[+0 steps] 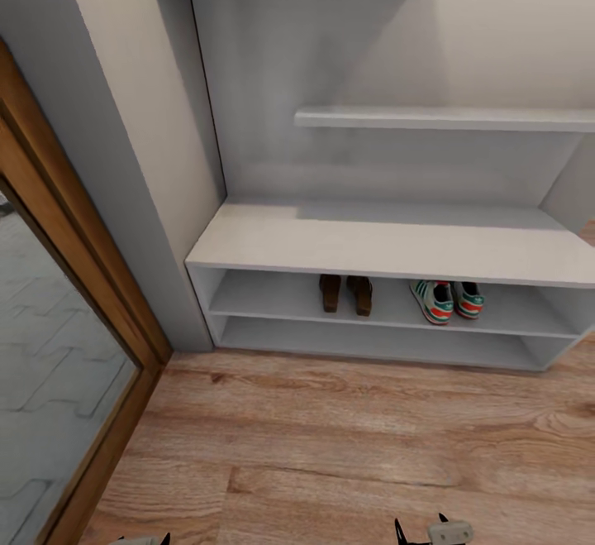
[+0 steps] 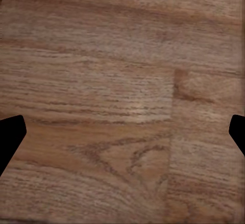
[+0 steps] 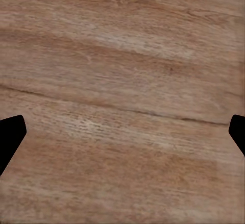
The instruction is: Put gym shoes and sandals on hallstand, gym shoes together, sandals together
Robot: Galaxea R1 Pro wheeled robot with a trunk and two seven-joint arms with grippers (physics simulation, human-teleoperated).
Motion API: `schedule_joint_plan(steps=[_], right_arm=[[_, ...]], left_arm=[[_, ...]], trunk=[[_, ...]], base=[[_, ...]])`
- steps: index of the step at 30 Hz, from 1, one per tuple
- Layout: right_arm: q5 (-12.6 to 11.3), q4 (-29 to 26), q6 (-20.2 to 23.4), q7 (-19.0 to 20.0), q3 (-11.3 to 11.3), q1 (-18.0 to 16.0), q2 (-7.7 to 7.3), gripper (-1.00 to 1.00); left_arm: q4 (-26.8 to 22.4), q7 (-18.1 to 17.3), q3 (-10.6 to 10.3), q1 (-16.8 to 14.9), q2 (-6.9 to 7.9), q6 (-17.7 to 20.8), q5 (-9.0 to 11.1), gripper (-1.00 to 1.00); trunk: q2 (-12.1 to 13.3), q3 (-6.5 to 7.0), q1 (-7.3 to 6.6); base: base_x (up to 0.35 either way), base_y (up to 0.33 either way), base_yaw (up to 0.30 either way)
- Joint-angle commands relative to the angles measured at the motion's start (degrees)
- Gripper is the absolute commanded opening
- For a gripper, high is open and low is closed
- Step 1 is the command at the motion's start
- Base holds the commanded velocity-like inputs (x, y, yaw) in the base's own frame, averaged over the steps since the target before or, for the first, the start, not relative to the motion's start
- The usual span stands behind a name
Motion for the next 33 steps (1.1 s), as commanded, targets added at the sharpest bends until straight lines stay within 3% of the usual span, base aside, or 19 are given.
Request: schedule_joint_plan(steps=[1,33], right_arm=[[0.60,0.06,-0.16,-0.26,-0.33,-0.05,0.01,1.00],[0.78,0.24,0.19,0.01,-0.33,0.09,0.55,1.00]], left_arm=[[0.05,-0.39,0.49,-0.05,-0.03,-0.20,-0.48,1.00],[0.13,-0.39,0.50,-0.04,-0.03,-0.19,-0.44,1.00]], trunk=[[0.40,0.14,-0.24],[13.23,5.89,-7.26]], base=[[0.000,0.000,0.000],[0.000,0.000,0.000]])
